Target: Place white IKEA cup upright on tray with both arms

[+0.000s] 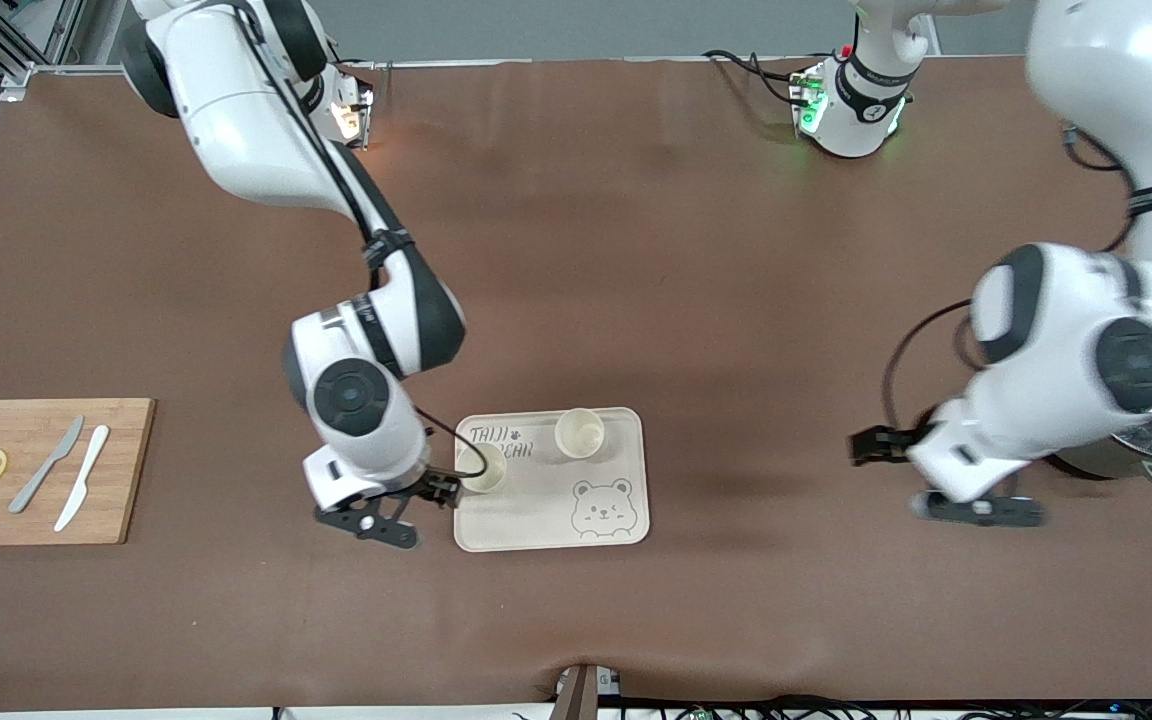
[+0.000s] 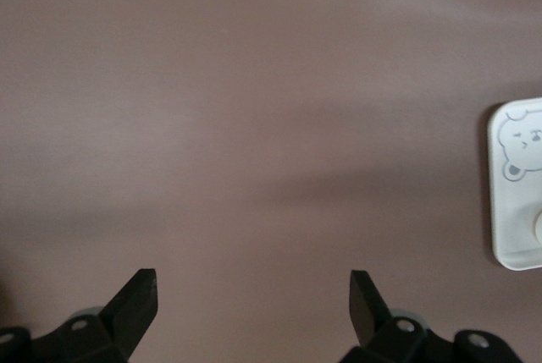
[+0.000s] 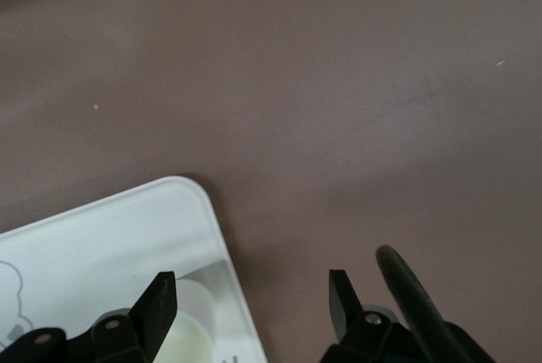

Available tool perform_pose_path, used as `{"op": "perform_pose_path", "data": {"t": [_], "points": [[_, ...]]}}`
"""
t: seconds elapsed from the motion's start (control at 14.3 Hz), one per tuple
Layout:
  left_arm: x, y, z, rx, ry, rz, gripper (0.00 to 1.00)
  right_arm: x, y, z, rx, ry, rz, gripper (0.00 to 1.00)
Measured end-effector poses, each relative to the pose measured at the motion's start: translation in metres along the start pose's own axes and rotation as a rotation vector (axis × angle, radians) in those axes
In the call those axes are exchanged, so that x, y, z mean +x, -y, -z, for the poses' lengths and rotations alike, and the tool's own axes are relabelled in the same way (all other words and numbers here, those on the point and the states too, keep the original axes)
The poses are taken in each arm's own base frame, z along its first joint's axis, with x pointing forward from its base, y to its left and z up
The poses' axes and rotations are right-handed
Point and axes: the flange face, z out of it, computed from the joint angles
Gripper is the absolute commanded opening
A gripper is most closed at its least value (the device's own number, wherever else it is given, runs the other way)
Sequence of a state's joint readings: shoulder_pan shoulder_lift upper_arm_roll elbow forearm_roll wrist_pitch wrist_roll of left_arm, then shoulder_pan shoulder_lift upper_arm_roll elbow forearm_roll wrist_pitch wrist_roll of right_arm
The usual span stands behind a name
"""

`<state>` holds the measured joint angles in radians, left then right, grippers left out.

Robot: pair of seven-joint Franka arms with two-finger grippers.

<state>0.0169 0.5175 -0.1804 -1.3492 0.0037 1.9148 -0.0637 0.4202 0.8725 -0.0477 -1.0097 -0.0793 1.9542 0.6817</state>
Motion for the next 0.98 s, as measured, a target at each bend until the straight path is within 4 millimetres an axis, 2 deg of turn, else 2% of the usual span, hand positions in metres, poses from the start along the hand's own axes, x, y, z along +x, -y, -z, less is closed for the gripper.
{"op": "perform_pose_path", "data": {"t": [0.07, 0.14, 0.28, 0.42, 0.56, 0.63, 0.77, 0.91, 0.98], "points": [[-0.003, 0.015, 0.012, 0.003, 0.004, 0.005, 1.0, 0.01, -0.013, 0.005, 0.003, 0.0, 0.014, 0.89], [-0.009, 0.018, 0.024, 0.007, 0.021, 0.005, 1.0, 0.019, -0.026, 0.009, 0.007, -0.002, 0.025, 0.89], [-0.026, 0.008, 0.052, 0.016, 0.067, -0.009, 1.0, 0.037, -0.052, 0.021, 0.013, -0.013, 0.039, 0.9], [-0.045, -0.001, 0.097, 0.029, 0.065, -0.004, 1.0, 0.054, -0.081, 0.042, 0.028, -0.03, 0.071, 1.0], [-0.067, -0.007, 0.139, 0.044, 0.064, 0.04, 1.0, 0.067, -0.111, 0.062, 0.025, -0.021, 0.112, 1.0], [-0.077, -0.011, 0.154, 0.05, 0.071, 0.063, 1.0, 0.072, -0.126, 0.07, 0.026, -0.014, 0.131, 1.0], [-0.095, -0.031, 0.169, 0.064, 0.094, 0.067, 1.0, 0.081, -0.156, 0.084, 0.044, 0.012, 0.156, 1.0], [-0.105, -0.051, 0.171, 0.08, 0.116, 0.059, 1.0, 0.089, -0.187, 0.1, 0.067, 0.024, 0.159, 1.0], [-0.106, -0.055, 0.171, 0.084, 0.121, 0.056, 1.0, 0.093, -0.202, 0.11, 0.073, 0.026, 0.168, 1.0]]}}
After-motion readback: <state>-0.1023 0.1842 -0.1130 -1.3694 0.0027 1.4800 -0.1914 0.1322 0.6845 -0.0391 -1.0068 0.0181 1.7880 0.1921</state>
